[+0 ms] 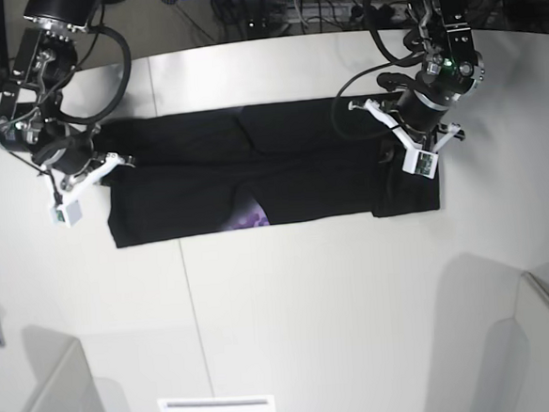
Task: Fold the T-shirt properly
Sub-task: 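Fold the strip end at the left gripper inward toward the right gripper, then press the folded end flat with the left gripper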
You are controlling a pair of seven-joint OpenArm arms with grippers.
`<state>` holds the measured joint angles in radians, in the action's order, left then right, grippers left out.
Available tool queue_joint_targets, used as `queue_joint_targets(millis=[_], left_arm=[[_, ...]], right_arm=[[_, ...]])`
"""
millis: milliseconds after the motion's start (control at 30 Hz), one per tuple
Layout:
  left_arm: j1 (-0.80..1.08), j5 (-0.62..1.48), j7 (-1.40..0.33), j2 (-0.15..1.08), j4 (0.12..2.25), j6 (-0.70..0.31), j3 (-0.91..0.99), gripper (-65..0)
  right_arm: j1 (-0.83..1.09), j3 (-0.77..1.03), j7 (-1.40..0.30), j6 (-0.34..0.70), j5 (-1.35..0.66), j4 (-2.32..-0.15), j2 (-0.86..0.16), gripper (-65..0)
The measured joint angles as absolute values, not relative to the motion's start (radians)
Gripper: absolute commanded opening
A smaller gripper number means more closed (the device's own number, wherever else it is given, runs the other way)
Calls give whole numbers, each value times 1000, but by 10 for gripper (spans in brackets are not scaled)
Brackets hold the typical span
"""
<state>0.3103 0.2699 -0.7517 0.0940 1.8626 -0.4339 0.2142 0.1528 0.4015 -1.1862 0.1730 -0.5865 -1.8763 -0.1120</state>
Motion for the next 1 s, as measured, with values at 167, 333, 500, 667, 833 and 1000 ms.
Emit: queue_joint_targets(millis=[167,333,500,667,833,1000], left_arm=[[305,269,-752,56,1863,-434,164,-650],[304,265,-752,38,1863,-429,133,-650],[302,266,-751,36,1859,-385,81,-650],[297,270,-752,39,1859,-336,23,-650],[266,277,-751,37,1850,-336,-25,-650],[261,277,-752,38,1826,-284,-78,-650]], right_arm=[[153,402,-1186,173,-587,-1876,-112,-650],[153,402,-1186,173,-586,-1876,-112,-650],[153,402,-1186,173,-590,-1876,-112,-650],[153,402,-1186,173,-590,-1876,-112,-650],[153,402,-1186,173,-590,-1876,-112,-650],[150,402,-1186,173,-590,-1876,-112,-650]])
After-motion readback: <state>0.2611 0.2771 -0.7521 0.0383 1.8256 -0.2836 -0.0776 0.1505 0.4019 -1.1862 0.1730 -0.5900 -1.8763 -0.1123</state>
